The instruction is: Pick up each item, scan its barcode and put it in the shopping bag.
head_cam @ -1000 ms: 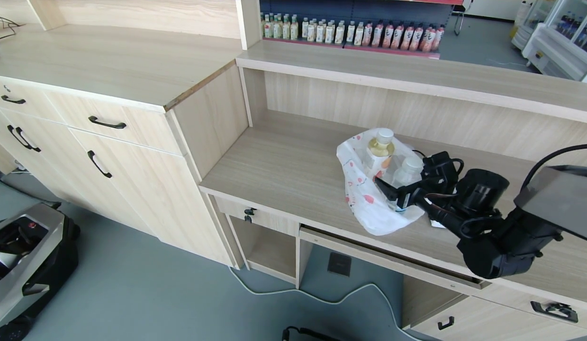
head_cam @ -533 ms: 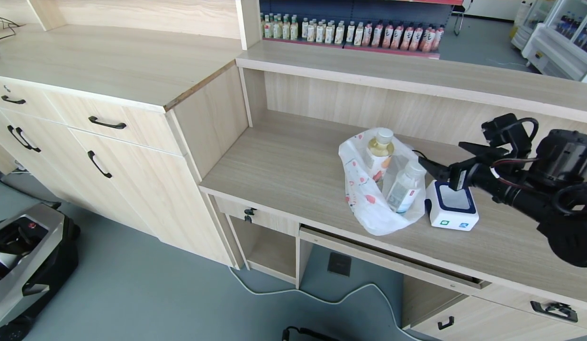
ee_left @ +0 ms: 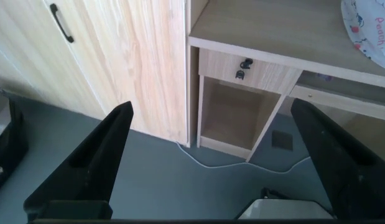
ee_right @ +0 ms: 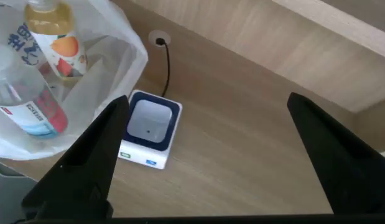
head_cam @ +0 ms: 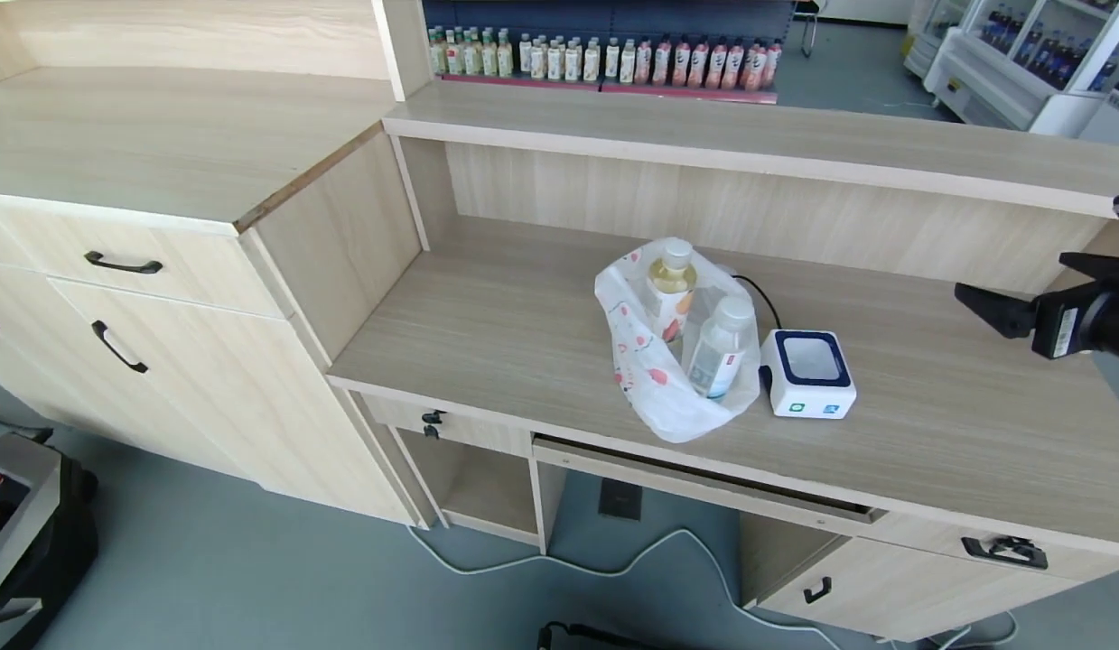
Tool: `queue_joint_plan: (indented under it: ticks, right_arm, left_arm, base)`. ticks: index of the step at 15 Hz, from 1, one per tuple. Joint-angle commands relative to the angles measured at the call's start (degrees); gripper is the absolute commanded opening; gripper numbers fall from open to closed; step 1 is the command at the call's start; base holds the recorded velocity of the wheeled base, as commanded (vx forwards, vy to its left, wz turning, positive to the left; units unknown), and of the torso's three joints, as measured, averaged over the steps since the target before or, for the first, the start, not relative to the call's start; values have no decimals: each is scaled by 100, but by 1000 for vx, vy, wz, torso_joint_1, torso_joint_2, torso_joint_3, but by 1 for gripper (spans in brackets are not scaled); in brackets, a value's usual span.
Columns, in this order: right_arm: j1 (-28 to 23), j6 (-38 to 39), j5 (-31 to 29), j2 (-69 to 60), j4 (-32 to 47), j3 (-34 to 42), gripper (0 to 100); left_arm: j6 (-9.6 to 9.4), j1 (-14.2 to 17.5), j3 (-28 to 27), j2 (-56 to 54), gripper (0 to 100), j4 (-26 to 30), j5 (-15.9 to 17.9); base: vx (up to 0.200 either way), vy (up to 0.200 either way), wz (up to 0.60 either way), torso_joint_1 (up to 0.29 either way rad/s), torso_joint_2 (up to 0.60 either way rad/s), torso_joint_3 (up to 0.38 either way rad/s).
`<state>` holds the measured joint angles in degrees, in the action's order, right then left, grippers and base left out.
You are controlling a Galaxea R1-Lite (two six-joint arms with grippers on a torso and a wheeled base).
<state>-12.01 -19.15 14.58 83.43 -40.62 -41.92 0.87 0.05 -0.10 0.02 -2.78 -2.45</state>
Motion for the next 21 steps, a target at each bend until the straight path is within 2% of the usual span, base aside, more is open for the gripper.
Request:
queue_joint_plan:
  ticks: [1, 3, 4, 6, 9, 11, 12, 13, 14, 16, 17, 19, 21]
  right_arm:
    - [-188, 113, -25, -398, 186, 0, 100]
    - [-337, 219, -96, -486, 335, 0, 100]
    - [-381, 711, -131, -565, 494, 9, 100]
    - [-408, 1124, -263, -758, 661, 264, 100]
    - [-548, 1256, -298, -1461, -69, 1661, 100]
    - [-513, 1388, -535, -2085, 63, 2162, 100]
    - [-487, 1608, -1089, -2578, 177, 2716, 100]
    - [-487, 1660, -1300, -3026, 239, 3094, 100]
    - [-478, 1739, -1309, -3536, 362, 3516, 100]
    - [-329, 1766, -1326, -4555, 766, 4122, 100]
    - [14, 1836, -1423, -5179, 1109, 4192, 100]
    - [656, 1924, -1845, -6313, 2120, 4192, 100]
    - [972, 1959, -2205, -7306, 3201, 4192, 100]
  left_arm:
    - [1, 4, 1, -2, 100, -3, -1]
    - [1, 4, 1, -2, 100, -3, -1]
    - [1, 4, 1, -2, 100, -3, -1]
    - [1, 4, 1, -2, 100, -3, -1]
    - [1, 4, 1, -2, 100, -3, -1]
    - [1, 4, 1, -2, 100, -3, -10]
    - [1, 4, 1, -2, 100, -3, -1]
    - [1, 4, 1, -2, 100, -3, -10]
    - [1, 4, 1, -2, 100, -3, -1]
    - [1, 4, 1, -2, 100, -3, -1]
    - [1, 4, 1, -2, 100, -3, -1]
    - [1, 4, 1, -2, 100, -3, -1]
    - [1, 4, 1, -2, 100, -3, -1]
  base:
    - [0, 0, -600, 7, 2, 2]
    - [0, 0, -600, 0, 2, 2]
    - [0, 0, 0, 0, 0, 0]
    - [0, 0, 0, 0, 0, 0]
    - [0, 0, 0, 0, 0, 0]
    - [0, 0, 0, 0, 0, 0]
    - [0, 0, 0, 0, 0, 0]
    - [0, 0, 0, 0, 0, 0]
    - [0, 0, 0, 0, 0, 0]
    - [0, 0, 0, 0, 0, 0]
    - [0, 0, 0, 0, 0, 0]
    - [0, 0, 0, 0, 0, 0]
    - [0, 0, 0, 0, 0, 0]
